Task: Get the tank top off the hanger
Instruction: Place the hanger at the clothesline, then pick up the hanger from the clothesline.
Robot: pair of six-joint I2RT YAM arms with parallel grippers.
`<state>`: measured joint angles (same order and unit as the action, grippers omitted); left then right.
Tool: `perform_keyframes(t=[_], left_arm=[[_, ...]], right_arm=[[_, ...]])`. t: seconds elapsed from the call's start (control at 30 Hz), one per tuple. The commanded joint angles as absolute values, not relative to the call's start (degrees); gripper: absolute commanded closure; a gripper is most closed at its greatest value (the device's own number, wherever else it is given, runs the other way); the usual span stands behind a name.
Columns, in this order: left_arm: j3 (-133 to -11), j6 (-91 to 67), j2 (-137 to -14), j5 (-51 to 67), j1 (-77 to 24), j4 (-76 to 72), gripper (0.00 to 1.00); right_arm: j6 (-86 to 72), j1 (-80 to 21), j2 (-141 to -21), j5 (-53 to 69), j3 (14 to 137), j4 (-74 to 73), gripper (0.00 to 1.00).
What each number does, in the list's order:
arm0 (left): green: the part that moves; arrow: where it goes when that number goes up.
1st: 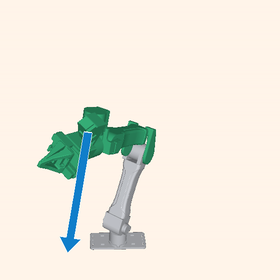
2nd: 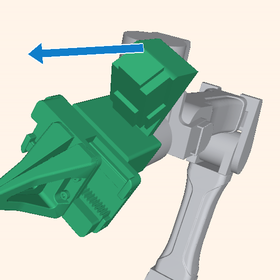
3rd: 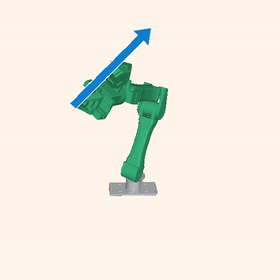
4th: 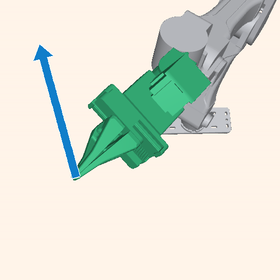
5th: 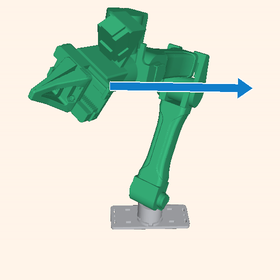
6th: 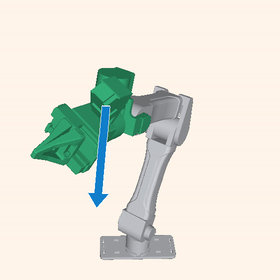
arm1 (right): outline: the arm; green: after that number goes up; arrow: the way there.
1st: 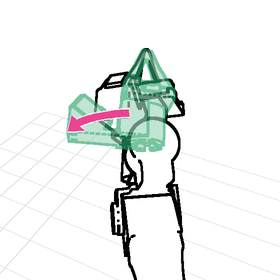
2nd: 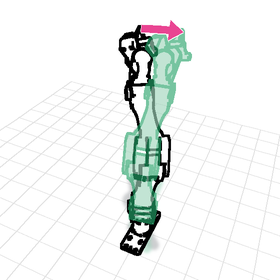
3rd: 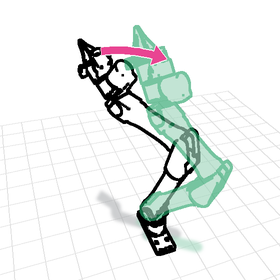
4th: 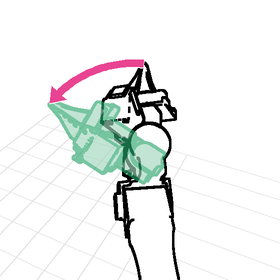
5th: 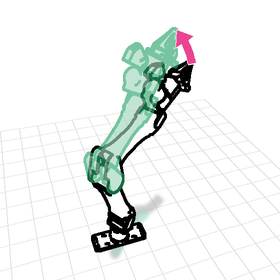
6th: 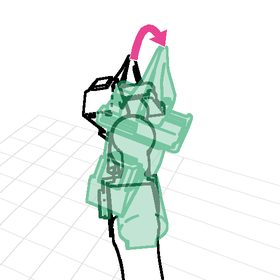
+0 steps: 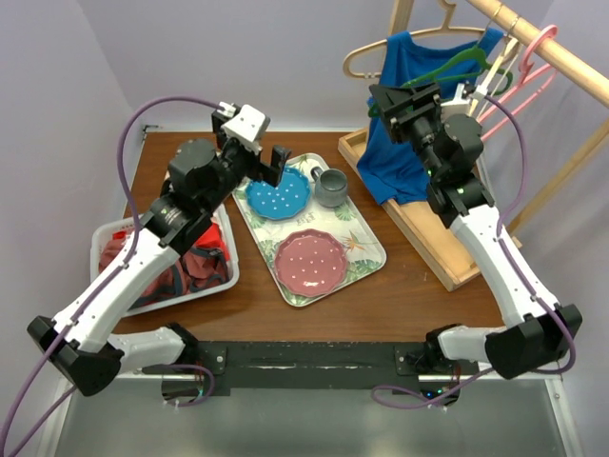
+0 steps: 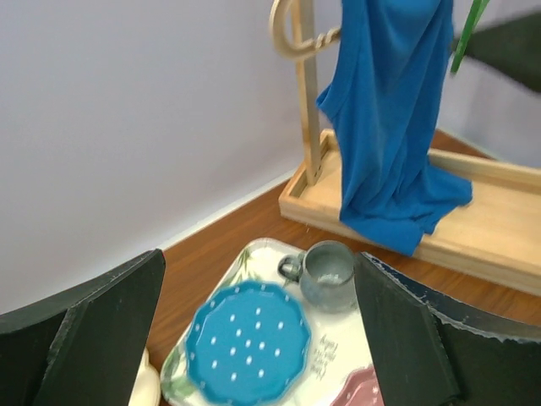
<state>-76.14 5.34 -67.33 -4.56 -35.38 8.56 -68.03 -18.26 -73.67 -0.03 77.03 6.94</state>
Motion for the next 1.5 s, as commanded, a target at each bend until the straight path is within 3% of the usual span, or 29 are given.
perform_keyframes(t=[0.0,0.4,0.67,1.03,1.47], left_arm=[[-82.6,2.7,-71.9,0.0,-35.0,1.8,0.03],[-94.7,-5.1,-86.2,13.7,-30.1,-10.9,0.06],[-100.4,-5.4,-97.3,15.4,-29.4,-18.4,0.08],[-107.1,-3.5,-107.9,16.8,-29.3,-24.5,0.07],[-119.5,-3.1,-121.5,22.7,-27.9,-28.7,0.07]], right_arm=[[-57.3,-18.2,-68.0,2.4,75.6,-3.1,0.34],[-41.3,-18.1,-60.2,4.0,77.0,-19.6,0.15],[-34.7,-18.0,-58.0,-1.1,83.6,-30.1,0.12],[-28.6,-18.0,-59.7,-11.4,86.6,-26.4,0.04],[-33.7,-18.1,-51.3,7.4,82.1,-23.8,0.01]])
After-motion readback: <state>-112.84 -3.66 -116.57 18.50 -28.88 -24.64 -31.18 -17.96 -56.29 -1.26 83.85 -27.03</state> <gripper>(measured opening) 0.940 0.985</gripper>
